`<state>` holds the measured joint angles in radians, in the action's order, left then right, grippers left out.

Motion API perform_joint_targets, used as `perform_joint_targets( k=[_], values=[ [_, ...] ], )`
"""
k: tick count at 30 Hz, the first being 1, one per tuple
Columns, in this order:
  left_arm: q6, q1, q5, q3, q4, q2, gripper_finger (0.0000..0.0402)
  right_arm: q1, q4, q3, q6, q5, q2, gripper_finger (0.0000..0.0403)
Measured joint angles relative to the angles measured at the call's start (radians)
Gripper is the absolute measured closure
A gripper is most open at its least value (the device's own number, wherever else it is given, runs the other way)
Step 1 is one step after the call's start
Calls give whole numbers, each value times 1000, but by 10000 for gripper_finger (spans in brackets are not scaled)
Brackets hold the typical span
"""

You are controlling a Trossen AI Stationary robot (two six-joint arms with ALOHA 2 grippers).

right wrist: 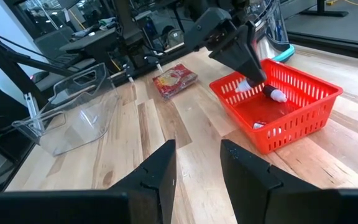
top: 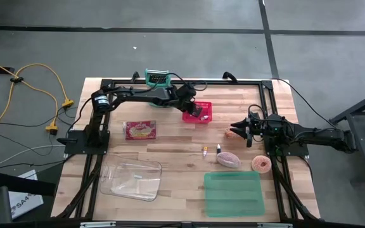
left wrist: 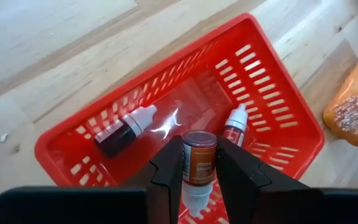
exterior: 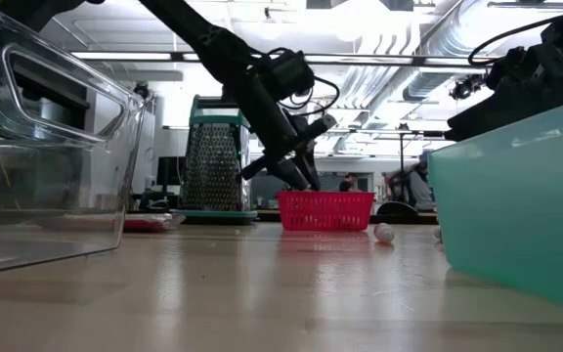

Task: Pick & Place Food Item
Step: Put the food coloring into the red bin

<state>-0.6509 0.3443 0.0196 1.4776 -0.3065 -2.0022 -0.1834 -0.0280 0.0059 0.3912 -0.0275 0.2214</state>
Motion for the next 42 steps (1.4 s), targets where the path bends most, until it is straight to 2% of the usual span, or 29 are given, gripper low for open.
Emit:
perform_joint_targets(
  k=[39,42],
  values=[
    [23,-18,11,0,17,0,324,0,2,0,0,1,0,289],
    [24,-18,11,0,17,0,315,0,2,0,0,0,0,289]
  ],
)
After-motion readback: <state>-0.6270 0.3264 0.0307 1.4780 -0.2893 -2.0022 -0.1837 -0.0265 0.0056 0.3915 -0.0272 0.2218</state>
